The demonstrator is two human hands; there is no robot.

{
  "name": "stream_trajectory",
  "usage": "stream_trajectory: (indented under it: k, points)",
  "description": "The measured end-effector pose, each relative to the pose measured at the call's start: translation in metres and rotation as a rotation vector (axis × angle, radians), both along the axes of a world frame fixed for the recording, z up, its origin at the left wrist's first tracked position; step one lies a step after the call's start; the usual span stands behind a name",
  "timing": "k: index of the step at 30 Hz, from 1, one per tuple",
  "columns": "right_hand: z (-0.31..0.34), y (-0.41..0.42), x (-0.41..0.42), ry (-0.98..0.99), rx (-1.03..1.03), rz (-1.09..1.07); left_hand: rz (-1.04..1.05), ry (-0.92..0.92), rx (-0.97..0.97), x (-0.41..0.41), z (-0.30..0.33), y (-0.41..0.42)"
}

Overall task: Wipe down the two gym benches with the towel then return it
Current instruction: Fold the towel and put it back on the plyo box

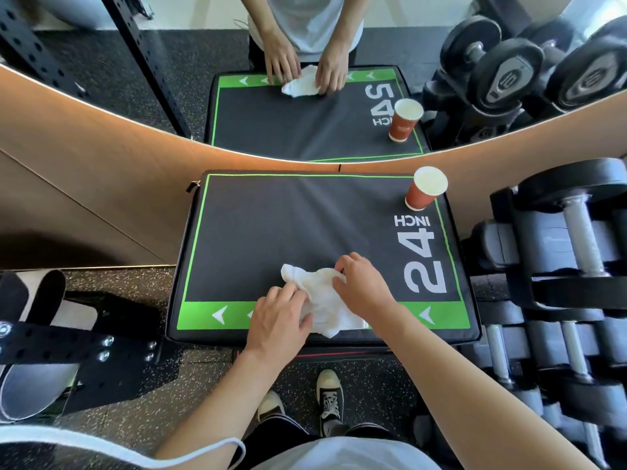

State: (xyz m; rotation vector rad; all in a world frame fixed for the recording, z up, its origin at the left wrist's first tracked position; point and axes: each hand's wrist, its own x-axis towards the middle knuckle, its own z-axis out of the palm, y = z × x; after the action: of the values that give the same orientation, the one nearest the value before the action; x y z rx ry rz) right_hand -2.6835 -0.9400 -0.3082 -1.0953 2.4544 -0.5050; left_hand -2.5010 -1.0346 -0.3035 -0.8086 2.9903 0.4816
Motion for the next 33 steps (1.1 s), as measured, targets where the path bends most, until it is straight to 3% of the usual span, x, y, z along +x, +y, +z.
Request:
stream_trajectory:
  k: [4, 9, 15, 18, 21, 28, 33]
  points:
    - [0.003, 0.0, -0.029, 0.12, -0.01, -0.054, 0.024, -0.004, -0.041, 0.003, -0.004, 0.003]
    - [0.003, -0.006, -0.034, 0.136, 0.006, -0.081, 0.028, -0.059, -0.074, -0.003, -0.003, 0.006]
    - [0.012, 0.017, -0.005, 0.154, -0.219, 0.123, 0.004, -0.025, -0.046, -0.015, 0.003, -0.006]
    - [0.004, 0.038, 0.01, 0.108, -0.206, 0.208, -0.112, 0.015, 0.003, -0.026, 0.004, -0.012]
    - [-0.005, 0.058, 0.011, 0.082, -0.17, 0.248, -0.177, -0.057, -0.015, -0.028, 0.001, -0.02]
    - [-0.004, 0.087, 0.003, -0.009, -0.14, 0.214, -0.027, -0.081, -0.052, -0.017, -0.006, -0.019]
    - [0.001, 0.076, 0.0, 0.066, -0.119, 0.242, -0.043, -0.075, -0.102, -0.023, -0.001, -0.023]
